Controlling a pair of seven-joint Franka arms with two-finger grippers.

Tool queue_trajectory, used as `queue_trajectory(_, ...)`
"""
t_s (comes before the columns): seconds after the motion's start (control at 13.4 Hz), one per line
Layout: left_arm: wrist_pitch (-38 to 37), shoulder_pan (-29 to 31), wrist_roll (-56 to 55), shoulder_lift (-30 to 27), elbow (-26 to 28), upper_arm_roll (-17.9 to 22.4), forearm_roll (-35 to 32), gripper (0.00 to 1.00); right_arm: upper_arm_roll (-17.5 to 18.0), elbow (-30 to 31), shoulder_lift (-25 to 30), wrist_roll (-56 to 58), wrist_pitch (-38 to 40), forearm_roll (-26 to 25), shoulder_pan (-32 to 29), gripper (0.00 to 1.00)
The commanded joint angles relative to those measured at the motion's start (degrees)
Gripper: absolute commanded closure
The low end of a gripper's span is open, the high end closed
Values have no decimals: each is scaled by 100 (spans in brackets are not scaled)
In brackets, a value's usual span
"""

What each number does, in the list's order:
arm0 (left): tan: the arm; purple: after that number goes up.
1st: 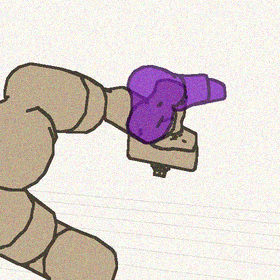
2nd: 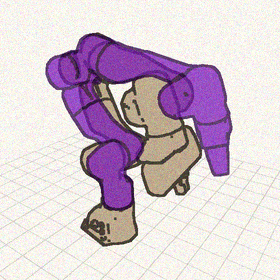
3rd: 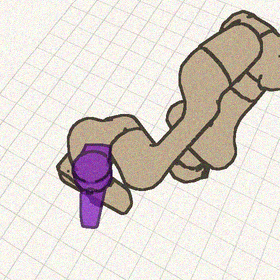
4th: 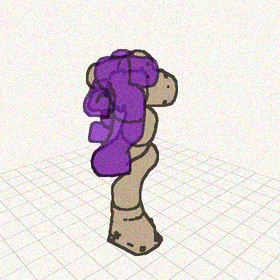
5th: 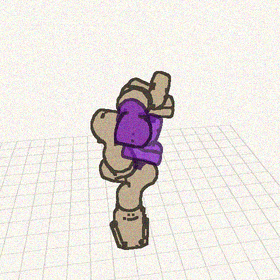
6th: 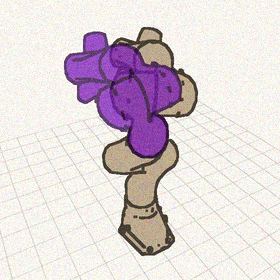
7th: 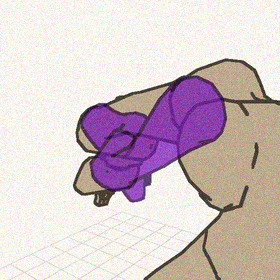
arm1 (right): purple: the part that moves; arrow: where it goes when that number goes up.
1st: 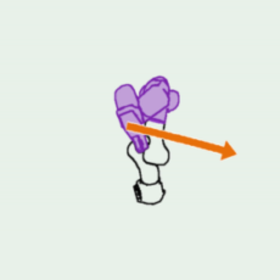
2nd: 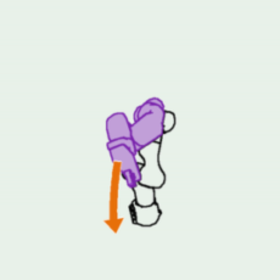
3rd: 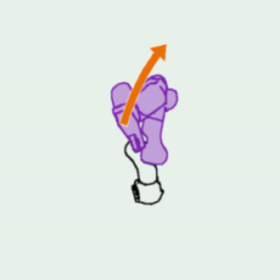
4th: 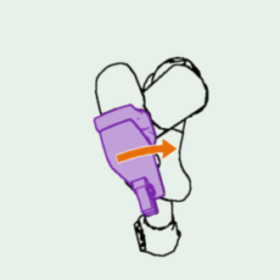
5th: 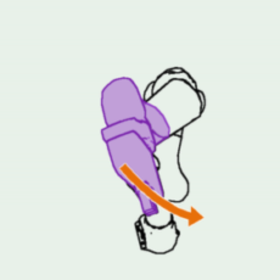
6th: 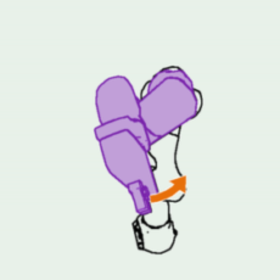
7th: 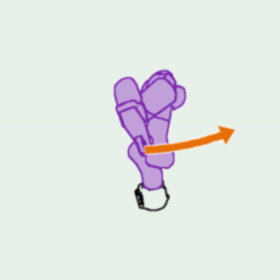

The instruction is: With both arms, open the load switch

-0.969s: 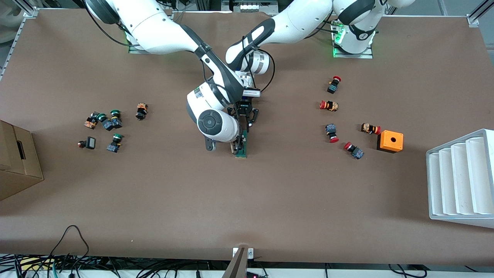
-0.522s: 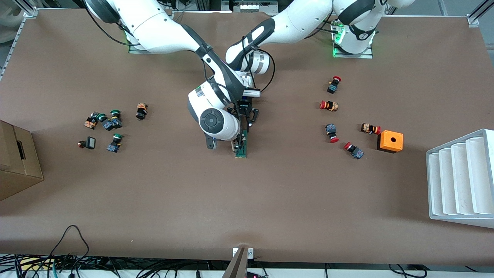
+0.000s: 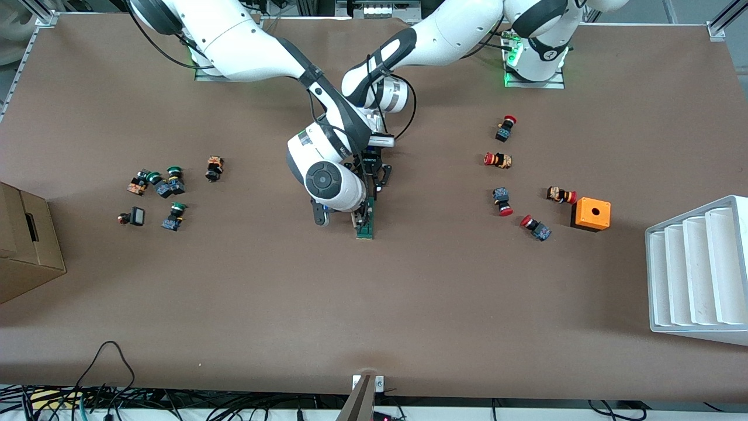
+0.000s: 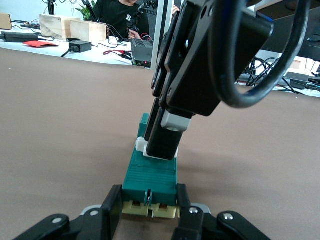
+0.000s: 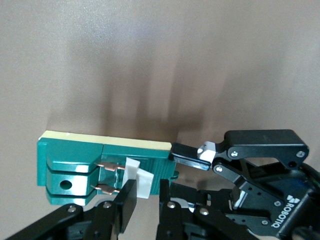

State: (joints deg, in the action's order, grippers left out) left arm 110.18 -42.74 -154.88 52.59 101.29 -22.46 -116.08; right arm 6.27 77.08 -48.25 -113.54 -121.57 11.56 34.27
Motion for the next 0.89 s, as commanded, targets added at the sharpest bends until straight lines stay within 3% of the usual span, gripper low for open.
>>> queue_trajectory(0.0, -40, -85, -96, 111, -294, 13, -46, 69, 50, 290, 184, 34, -113, -128, -17, 73)
queue_trajectory(0.07, -40, -85, -95, 111, -294, 13, -46, 67, 50, 264, 315, 34, -52, -111, -43, 66)
queue_trajectory(0.15, -40, -85, -87, 103, -294, 13, -55, 55, 41, 255, 464, 43, 18, -67, -104, 57)
queue_trajectory(0.22, -40, -85, -69, 103, -294, 13, -55, 19, 41, 229, 614, 43, 123, -49, -192, 26)
queue_trajectory(0.3, -67, -85, -52, 94, -294, 22, -55, 0, 41, 220, 789, 86, 229, -49, -288, 6)
queue_trajectory(0.37, -128, -102, -34, 68, -294, 22, -55, 0, 50, 220, 982, 339, 343, -49, -428, 1)
queue_trajectory(0.52, -128, -76, 97, -11, -276, 5, -3, 0, 50, 237, 1395, 1391, 772, -40, -840, 1)
queue_trajectory(0.82, -93, -6, 773, -292, -241, -22, 506, 0, 41, 290, 2125, 4237, 1774, -40, -1711, 1)
